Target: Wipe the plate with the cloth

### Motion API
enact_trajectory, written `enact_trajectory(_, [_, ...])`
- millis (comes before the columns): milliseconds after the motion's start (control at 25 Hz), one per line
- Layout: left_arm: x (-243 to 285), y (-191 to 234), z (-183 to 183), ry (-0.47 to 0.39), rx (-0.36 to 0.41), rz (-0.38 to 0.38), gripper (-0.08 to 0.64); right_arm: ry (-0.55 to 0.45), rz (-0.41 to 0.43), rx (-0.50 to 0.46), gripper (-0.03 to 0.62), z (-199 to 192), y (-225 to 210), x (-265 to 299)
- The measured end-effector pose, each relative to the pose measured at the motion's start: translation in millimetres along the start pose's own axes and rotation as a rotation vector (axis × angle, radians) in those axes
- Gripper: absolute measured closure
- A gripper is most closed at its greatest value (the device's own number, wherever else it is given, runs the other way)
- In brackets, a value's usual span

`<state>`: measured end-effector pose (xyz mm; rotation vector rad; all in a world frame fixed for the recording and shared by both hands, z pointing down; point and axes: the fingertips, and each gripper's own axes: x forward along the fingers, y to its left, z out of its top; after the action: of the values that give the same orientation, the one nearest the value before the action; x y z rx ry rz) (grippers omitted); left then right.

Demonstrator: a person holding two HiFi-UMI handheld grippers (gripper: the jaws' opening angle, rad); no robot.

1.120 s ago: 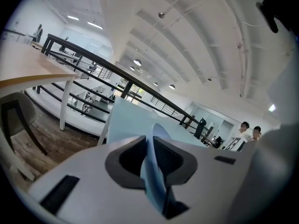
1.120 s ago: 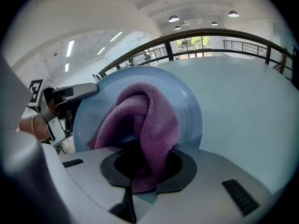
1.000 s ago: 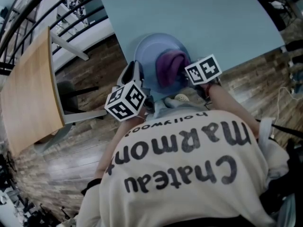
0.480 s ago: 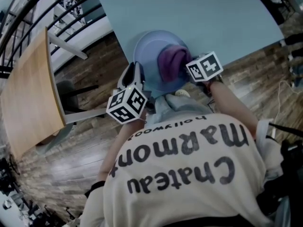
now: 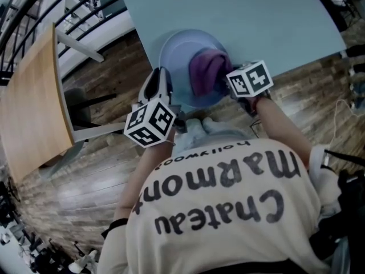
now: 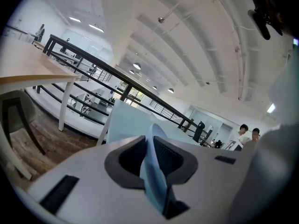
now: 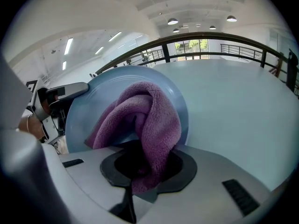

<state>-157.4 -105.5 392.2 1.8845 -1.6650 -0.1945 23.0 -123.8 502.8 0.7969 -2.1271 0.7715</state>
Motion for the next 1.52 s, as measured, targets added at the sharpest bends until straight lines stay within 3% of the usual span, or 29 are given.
enact_trajectory(200, [-1,-1,-1,-0.022,-0.029,0.054,0.508,-0.029,0.074,-0.022,0.503,4,3,-5])
enact_trajectory(320, [-1,-3,-3,-0.02,-0.037,0.085,0.509,-0.074,0.181,-0.038,0.503,19,22,-8])
enact_trajectory(480, [-2,-4,-10,-0.016,-0.049,0.132,0.512,-0.084,0.299,-0.145,0.503,32,60,-7])
enact_trajectory(680, [-8,3,-17,-0.027,-0.07,0.193,0.515,-0.065,0.386,-0.309,0.503,33,90,-3])
enact_trajectory(920, [-11,1,-24,-0.025,-0.072,0.209,0.517,-0.097,0.53,-0.365,0.503,31,130,-4])
enact_trajectory(1280, [-13,7,-37,0.002,-0.143,0.248,0.518,-0.061,0.487,-0.505,0.503,17,129,0])
enact_trajectory(1520, [-15,10,-42,0.005,-0.167,0.258,0.52,-0.024,0.454,-0.529,0.503,5,113,0])
